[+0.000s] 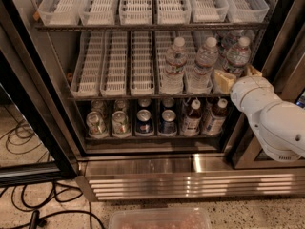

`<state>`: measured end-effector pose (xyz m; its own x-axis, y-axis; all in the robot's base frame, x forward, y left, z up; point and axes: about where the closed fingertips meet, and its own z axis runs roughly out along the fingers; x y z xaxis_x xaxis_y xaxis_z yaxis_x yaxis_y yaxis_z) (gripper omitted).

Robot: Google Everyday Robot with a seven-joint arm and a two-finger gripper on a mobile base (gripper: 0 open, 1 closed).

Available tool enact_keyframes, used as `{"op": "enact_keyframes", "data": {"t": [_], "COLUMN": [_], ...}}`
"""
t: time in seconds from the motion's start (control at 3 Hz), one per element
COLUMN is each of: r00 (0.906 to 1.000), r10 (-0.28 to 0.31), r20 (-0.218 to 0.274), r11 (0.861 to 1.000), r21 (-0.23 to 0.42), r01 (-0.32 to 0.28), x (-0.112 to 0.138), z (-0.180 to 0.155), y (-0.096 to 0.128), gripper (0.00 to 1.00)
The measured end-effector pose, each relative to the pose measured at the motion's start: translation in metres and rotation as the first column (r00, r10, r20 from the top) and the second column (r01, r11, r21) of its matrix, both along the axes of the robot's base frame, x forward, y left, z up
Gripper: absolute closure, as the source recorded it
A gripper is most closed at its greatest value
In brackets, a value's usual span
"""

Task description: Pick water bottle from middle shelf of fridge

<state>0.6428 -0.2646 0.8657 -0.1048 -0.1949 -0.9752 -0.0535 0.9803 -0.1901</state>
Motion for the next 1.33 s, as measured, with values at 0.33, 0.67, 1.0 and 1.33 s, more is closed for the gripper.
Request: {"op": "enact_keyframes", "data": {"t": [0.33,0.67,1.0,1.33], "r00": [1.0,0.9996,0.999,0.999], "r10": [0.008,0.025,0.033,0.033], "r20": [-0.005,-0.016,-0.029,-0.03], "r11": [1.0,0.999,0.999,0.999], "r21": [0.018,0.031,0.036,0.036], "r01": [-0.008,-0.025,-0.032,-0.032], "x": [0.005,0.016,0.027,0.027], "z": [-0.002,-0.004,-0.007,-0.008], "y": [0.001,0.004,0.005,0.005], "gripper": [0.38,0.38,0.38,0.57]}}
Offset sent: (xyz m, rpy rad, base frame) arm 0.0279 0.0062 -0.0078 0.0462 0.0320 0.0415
